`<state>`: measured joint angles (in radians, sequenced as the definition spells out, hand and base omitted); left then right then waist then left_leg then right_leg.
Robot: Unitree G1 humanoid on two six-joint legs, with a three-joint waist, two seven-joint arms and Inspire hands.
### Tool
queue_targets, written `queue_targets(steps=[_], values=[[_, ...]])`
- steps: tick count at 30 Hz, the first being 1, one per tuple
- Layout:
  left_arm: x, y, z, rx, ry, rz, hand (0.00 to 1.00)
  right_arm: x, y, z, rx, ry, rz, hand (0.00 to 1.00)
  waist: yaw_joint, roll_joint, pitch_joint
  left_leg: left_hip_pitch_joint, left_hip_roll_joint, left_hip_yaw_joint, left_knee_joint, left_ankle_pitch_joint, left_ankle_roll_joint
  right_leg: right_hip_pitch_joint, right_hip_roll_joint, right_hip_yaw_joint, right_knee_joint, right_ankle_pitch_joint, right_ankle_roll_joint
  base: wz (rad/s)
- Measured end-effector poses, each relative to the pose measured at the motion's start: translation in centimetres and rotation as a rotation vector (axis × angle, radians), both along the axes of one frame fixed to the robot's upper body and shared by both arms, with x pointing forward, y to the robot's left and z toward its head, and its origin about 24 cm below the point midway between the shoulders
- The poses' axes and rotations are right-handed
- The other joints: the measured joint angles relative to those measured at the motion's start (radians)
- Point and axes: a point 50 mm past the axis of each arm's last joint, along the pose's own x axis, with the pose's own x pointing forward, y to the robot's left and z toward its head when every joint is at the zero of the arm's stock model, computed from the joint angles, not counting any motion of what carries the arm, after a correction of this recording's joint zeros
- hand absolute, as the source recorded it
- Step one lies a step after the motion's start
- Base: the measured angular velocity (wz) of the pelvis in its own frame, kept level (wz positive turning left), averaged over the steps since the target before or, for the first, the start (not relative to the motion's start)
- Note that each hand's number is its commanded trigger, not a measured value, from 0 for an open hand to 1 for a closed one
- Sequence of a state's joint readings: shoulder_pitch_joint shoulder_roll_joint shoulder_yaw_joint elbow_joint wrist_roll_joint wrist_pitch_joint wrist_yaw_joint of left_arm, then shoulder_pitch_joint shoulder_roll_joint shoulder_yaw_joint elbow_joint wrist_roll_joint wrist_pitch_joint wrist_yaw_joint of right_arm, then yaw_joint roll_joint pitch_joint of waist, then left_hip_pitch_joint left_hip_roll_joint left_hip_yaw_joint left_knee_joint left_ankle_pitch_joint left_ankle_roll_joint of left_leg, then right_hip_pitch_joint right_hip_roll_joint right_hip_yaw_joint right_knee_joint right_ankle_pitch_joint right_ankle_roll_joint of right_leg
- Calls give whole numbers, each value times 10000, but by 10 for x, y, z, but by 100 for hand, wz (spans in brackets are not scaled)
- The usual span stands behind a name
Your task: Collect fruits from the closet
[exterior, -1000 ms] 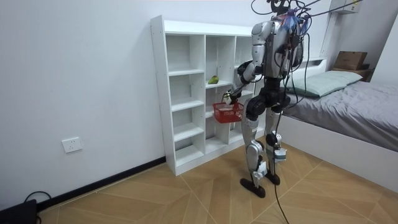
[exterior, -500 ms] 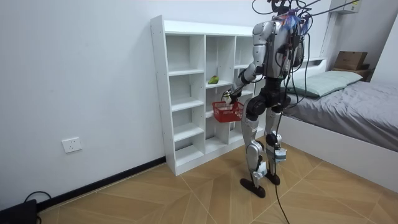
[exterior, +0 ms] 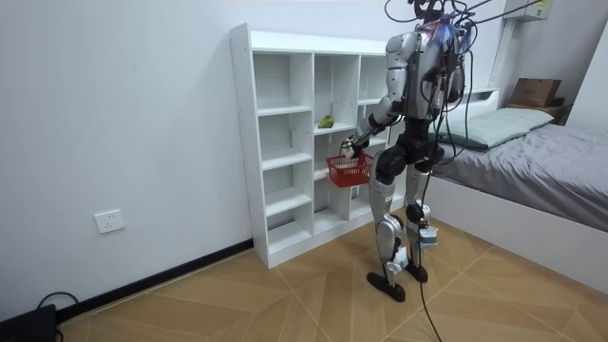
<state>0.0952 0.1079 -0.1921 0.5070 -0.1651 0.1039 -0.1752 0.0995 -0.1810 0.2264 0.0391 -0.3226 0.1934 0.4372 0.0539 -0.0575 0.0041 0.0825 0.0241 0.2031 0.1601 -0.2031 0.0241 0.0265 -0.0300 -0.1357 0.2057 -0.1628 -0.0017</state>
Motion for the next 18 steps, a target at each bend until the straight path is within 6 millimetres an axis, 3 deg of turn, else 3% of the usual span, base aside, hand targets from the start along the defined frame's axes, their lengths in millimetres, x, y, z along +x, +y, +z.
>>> queue_targets(steps=[8,18], values=[[-1,-4,0,-148,43,-175,100,-3,7,-10,190,479,-35,100,102,132,140,-33,-13,-125,8,-3,3,55,22,-54,-29,-2,2,4],[1,-9,2,-396,-96,-363,100,-6,11,-17,178,792,90,100,149,168,100,-190,-18,-145,82,-2,4,-62,-8,-47,-24,-1,1,0]])
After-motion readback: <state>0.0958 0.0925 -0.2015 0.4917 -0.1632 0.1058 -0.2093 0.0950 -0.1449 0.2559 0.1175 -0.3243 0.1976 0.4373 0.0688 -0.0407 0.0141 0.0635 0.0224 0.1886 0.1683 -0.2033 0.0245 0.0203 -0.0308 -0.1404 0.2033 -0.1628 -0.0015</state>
